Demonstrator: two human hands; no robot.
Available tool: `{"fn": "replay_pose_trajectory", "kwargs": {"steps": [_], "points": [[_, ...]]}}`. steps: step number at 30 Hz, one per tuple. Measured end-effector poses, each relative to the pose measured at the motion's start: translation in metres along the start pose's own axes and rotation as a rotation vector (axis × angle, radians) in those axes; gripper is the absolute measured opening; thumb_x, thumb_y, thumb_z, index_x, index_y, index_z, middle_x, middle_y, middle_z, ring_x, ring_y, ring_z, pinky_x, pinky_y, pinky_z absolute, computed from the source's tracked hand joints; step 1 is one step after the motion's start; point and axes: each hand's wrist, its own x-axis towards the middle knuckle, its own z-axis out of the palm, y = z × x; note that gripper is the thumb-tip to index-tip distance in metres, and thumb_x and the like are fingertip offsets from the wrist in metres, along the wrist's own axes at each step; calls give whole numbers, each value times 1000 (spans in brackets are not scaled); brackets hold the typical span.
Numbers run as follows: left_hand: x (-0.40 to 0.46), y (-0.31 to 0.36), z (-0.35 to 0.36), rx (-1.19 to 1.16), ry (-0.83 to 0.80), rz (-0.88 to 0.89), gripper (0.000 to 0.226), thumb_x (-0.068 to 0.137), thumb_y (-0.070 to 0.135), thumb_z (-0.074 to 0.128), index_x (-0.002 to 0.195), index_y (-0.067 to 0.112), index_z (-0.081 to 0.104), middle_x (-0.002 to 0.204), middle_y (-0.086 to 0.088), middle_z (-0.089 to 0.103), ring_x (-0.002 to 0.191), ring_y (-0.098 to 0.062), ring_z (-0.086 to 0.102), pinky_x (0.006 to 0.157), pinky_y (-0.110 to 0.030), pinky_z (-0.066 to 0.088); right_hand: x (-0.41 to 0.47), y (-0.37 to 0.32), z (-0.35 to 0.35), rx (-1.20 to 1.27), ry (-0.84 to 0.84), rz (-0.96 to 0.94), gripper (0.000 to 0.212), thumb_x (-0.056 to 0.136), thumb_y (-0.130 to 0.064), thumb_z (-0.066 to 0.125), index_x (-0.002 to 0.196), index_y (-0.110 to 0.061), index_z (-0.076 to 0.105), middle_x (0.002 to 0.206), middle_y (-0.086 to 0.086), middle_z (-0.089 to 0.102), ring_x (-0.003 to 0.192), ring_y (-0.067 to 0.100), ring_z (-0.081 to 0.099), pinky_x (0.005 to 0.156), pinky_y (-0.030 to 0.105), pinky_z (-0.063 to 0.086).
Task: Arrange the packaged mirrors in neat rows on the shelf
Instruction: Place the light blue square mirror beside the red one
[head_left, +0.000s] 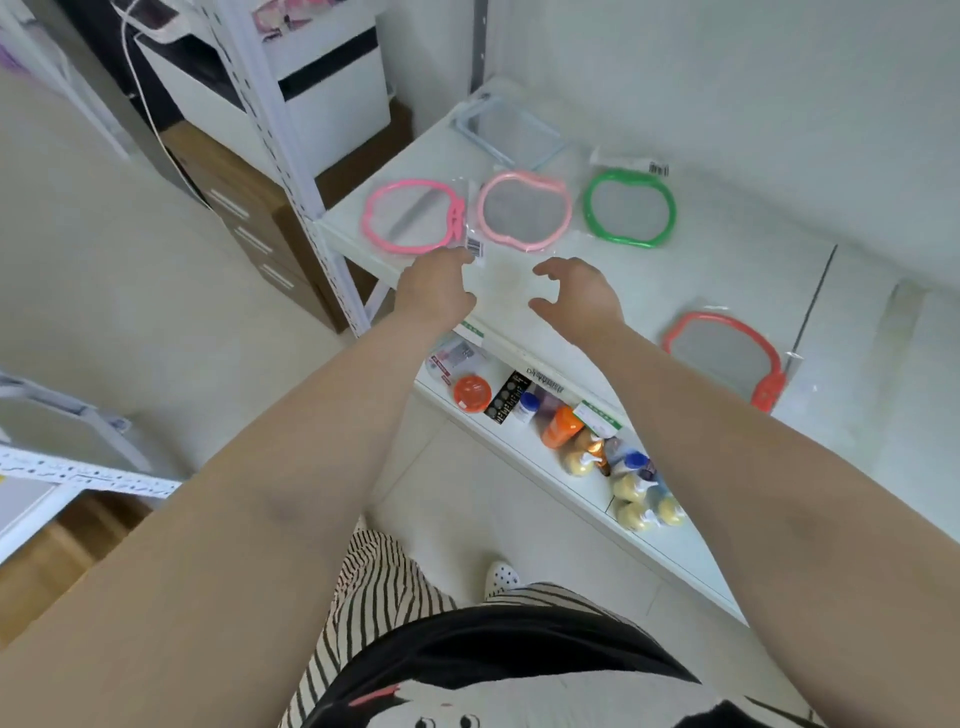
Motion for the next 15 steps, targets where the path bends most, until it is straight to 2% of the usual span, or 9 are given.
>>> {"fn": "replay_pose_trajectory", "kwargs": {"steps": [5,10,15], "points": [[51,-26,-28,112,-28,105,50,84,14,58,134,16,51,126,-10,59,117,-32,55,93,-38,47,43,-31,4,18,50,67,46,87,-28,64,131,-22,55,130,3,56,117,22,54,91,35,49],[106,-65,-65,85,-18,195,47,83,16,60,130,20,56,130,-6,60,121,-29,55,99,-38,44,82,-69,14,36,101,172,46,85,-27,66,130,-23,56,132,3,56,116,24,56,91,34,49],[153,-93,-91,189,-83,264,52,83,17,59,134,20,51,128,-9,57,118,-32,55,94,-37,44,105,-94,20,28,121,276,47,85,-28,66,131,-22,55,134,3,55,115,25,57,90,35,50]]}}
